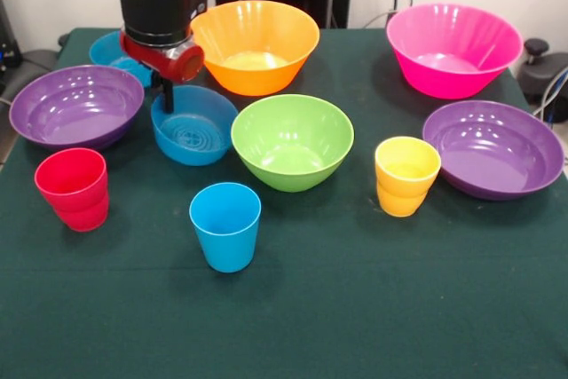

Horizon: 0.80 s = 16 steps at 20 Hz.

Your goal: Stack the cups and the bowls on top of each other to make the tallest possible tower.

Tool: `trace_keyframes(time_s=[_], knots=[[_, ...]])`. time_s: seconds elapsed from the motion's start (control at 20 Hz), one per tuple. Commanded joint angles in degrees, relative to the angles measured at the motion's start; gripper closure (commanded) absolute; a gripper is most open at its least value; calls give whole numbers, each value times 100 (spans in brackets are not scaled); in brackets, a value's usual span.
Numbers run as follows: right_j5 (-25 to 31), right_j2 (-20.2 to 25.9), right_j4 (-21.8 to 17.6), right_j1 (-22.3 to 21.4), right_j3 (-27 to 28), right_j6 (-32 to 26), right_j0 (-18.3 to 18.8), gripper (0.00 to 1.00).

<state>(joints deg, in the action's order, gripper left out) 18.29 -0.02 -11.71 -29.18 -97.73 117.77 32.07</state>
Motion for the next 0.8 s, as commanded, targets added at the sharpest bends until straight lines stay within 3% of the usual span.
trace_keyframes(time_s=[0.05, 0.3, 0.8], knots=[[511, 526, -380, -195, -2, -361, -277, 100], [574, 489, -410, -339, -75, -365, -380, 100], [1059, 492, -319, -190, 519, -515, -422, 100]])
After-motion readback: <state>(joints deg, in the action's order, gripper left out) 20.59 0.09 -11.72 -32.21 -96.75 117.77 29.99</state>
